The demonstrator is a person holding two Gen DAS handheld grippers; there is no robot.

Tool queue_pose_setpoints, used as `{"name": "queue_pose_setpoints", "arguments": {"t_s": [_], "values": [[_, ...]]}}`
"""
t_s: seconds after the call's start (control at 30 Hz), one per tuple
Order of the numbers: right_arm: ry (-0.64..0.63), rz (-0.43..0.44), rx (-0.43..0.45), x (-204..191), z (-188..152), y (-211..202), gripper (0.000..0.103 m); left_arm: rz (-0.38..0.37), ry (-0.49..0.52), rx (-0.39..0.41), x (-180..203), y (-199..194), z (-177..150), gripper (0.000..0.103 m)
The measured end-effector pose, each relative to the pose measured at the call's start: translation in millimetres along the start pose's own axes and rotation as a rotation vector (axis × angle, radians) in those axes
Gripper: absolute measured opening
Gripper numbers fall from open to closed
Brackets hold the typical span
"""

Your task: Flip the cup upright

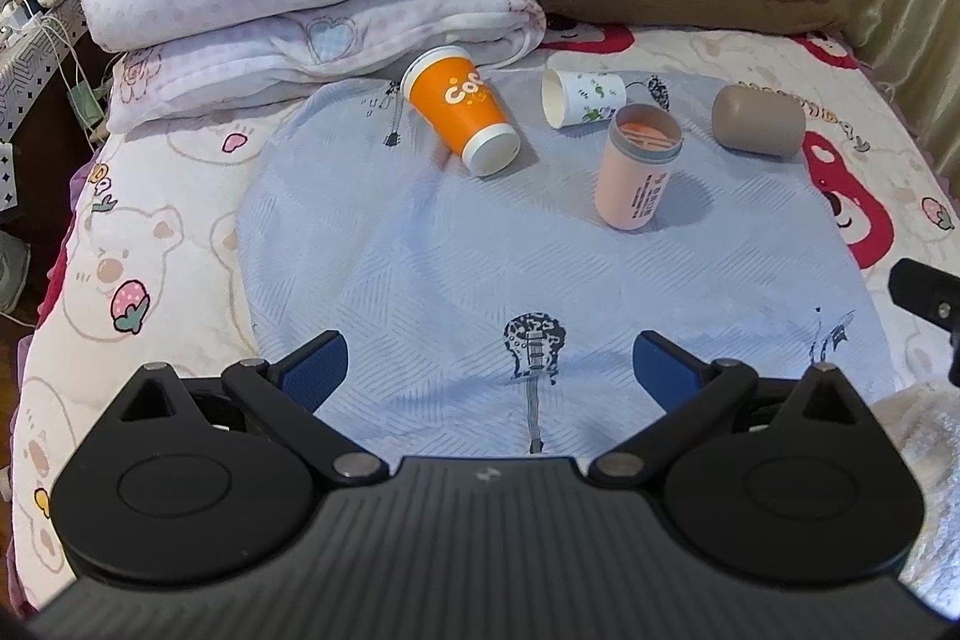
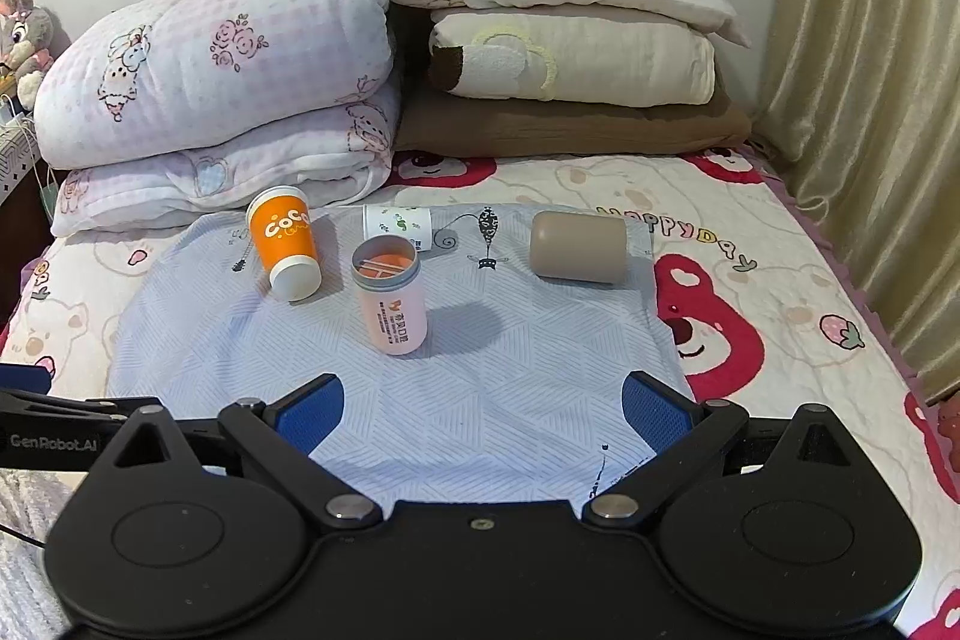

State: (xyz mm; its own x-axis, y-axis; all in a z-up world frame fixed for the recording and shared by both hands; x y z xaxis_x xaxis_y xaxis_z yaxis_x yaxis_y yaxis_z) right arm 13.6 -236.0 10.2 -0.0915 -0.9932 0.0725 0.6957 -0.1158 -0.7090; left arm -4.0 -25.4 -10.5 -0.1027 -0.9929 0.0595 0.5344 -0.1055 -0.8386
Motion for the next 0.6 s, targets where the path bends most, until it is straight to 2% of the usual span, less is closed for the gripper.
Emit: {"name": "queue_pose_setpoints", "arguments": {"t_s": [0.6], "values": [[0.008, -0.008, -0.005, 6.0, -1.3, 2.8, 0.101, 0.011, 0.004, 0.003, -1.5, -0.7, -0.1, 0.103]]}}
Point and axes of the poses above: each gripper's, at about its wrist camera, not at the fingertips, and y roughly the way its jaws point, x to its right, z to its top, the point moved 1 cm from there along y, roughly the way its jaws point, and after that the axes turned 4 degrees about -z, right-handed, at the moved point
